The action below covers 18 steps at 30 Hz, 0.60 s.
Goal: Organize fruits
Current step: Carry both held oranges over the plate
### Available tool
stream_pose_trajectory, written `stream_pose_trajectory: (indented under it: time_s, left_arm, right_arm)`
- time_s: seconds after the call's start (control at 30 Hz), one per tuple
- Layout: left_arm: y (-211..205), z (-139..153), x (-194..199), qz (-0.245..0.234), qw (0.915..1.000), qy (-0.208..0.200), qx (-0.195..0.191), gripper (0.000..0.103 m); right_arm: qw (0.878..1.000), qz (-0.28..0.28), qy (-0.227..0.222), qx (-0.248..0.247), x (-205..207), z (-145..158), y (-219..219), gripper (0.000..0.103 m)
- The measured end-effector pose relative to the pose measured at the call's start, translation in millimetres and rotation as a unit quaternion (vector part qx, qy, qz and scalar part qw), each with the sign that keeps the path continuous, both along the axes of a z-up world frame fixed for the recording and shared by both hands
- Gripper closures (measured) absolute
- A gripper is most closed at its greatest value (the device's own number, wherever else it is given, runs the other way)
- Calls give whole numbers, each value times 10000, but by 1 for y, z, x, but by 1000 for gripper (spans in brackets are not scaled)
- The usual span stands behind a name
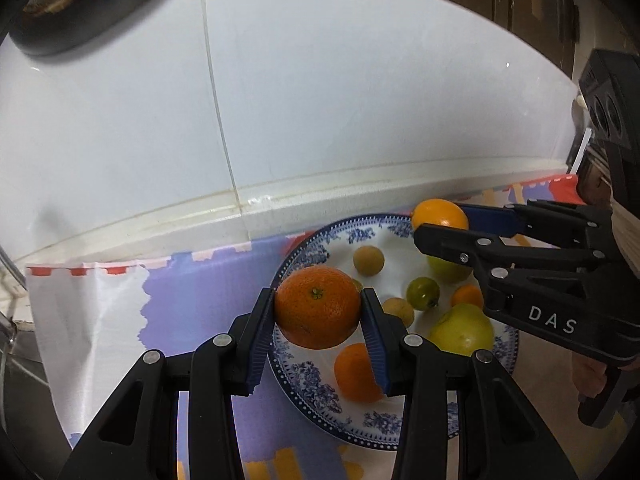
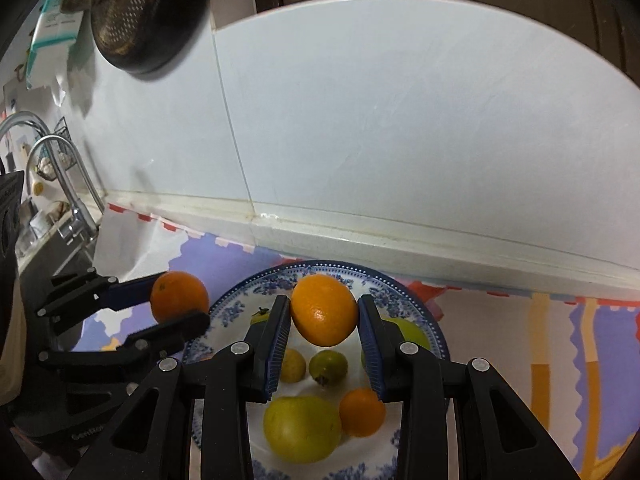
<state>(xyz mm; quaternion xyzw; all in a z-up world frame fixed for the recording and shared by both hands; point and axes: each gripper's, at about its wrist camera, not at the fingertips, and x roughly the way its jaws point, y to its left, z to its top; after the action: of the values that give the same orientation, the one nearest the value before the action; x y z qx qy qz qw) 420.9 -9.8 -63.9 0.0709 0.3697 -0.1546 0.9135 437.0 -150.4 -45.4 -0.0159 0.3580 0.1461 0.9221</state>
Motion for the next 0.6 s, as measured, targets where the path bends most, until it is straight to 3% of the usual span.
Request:
stream_pose_trajectory:
  time_s: [0.47,0.6]
  left_arm:
    - [-4,-21,19,-128,9992,361,-88,61]
    - [-3,-22,18,-65,9991,398,-90,60]
  right_arm:
    - [9995,51,313,-33,20,-20,4,67]
    - [9996,-60,270,-37,17,-17,1,61]
